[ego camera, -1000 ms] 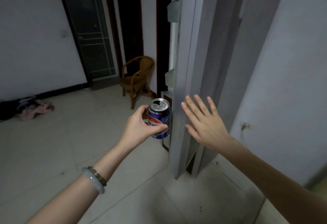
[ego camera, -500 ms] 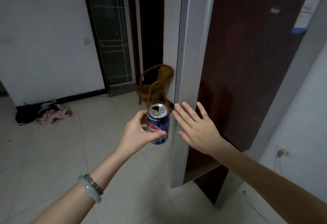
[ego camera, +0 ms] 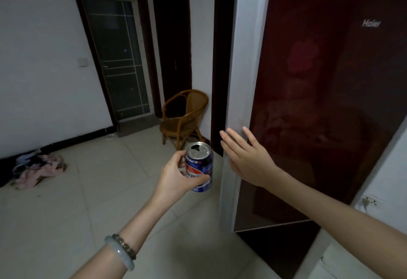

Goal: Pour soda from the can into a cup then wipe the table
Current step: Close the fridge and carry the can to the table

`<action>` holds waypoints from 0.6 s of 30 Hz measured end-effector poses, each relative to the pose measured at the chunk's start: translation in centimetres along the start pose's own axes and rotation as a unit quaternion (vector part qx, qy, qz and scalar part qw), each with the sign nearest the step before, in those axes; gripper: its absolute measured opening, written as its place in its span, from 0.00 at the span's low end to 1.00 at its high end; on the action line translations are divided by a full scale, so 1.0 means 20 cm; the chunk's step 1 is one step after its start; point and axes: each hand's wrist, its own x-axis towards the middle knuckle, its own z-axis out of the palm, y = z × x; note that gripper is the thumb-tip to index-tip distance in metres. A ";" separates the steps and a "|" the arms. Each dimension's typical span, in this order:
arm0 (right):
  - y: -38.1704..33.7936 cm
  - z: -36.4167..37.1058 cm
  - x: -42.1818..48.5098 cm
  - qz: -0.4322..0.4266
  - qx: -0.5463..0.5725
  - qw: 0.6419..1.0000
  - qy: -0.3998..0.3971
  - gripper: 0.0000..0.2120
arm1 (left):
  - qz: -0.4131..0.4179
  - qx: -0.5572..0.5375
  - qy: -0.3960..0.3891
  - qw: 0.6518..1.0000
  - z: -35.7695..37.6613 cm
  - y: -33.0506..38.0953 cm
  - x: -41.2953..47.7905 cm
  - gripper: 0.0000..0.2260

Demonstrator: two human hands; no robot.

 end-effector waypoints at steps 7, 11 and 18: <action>0.03 0.33 0.25 0.031 -0.016 0.998 -0.053 0.25 | -0.005 0.002 -0.017 1.000 0.01 -0.15 0.44 0.30; 0.09 0.57 0.38 0.037 -0.031 0.997 -0.052 0.23 | 0.001 0.001 -0.026 1.000 0.08 -0.26 0.77 0.30; 0.19 1.00 0.56 0.080 -0.041 0.993 -0.074 0.22 | 0.049 0.003 -0.065 0.997 0.17 -0.38 1.34 0.30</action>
